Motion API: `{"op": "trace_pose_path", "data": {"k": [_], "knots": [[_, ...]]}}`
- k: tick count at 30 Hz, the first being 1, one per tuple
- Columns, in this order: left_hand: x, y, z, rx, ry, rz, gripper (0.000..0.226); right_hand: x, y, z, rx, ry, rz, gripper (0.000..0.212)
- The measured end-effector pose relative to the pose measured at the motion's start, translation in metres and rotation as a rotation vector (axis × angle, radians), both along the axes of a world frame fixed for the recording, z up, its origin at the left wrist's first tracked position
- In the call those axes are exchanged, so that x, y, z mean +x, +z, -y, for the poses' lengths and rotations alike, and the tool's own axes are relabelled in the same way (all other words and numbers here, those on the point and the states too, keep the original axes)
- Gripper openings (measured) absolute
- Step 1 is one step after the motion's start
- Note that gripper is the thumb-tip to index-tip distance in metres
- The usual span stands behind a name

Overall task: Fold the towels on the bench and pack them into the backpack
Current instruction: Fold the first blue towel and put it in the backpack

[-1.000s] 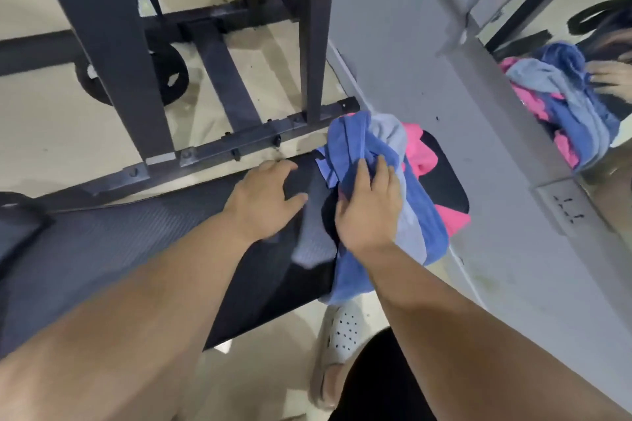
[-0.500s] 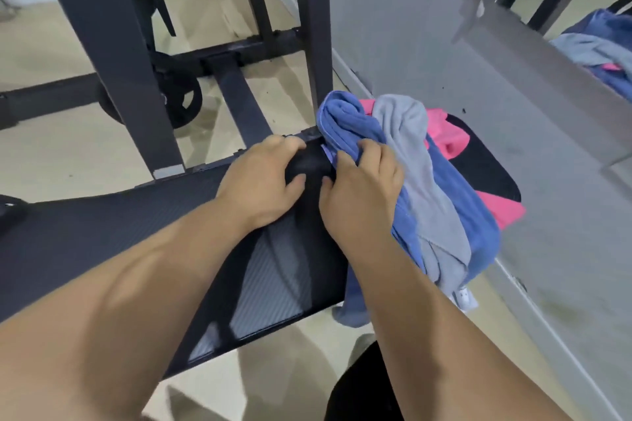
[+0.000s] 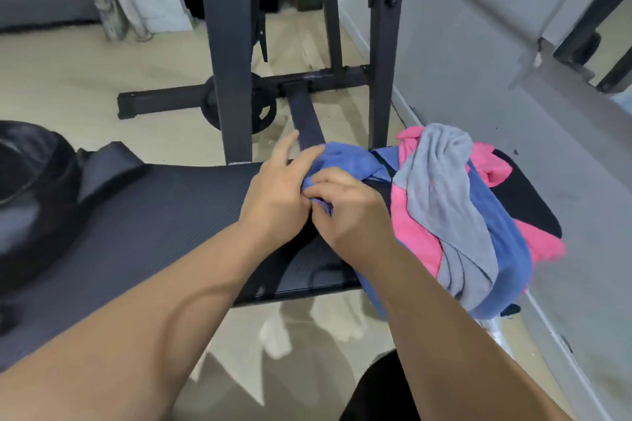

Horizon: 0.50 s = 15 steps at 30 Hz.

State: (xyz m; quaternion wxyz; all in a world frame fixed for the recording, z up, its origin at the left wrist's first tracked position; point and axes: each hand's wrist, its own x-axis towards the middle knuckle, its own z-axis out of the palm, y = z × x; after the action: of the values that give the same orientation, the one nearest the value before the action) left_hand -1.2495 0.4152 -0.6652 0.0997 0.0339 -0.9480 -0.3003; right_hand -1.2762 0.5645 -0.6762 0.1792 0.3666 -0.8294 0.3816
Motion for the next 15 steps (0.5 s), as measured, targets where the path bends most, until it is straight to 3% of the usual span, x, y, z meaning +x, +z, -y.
{"op": "trace_pose_path", "data": {"k": [4, 6, 9, 15], "knots": [[0.044, 0.004, 0.023, -0.142, 0.139, -0.046, 0.010, 0.023, 0.009, 0.004, -0.096, 0.130, 0.054, 0.023], [0.065, 0.005, 0.031, -0.140, 0.194, -0.064, 0.009, 0.032, 0.014, 0.002, -0.025, 0.169, 0.186, 0.022], [0.092, 0.012, 0.035, 0.045, 0.264, -0.104, 0.010, 0.042, 0.020, -0.005, 0.225, 0.043, 0.445, 0.025], [0.123, 0.038, 0.043, 0.337, 0.549, -0.152, 0.021, 0.053, 0.004, -0.021, 0.373, -0.164, 0.480, 0.016]]}}
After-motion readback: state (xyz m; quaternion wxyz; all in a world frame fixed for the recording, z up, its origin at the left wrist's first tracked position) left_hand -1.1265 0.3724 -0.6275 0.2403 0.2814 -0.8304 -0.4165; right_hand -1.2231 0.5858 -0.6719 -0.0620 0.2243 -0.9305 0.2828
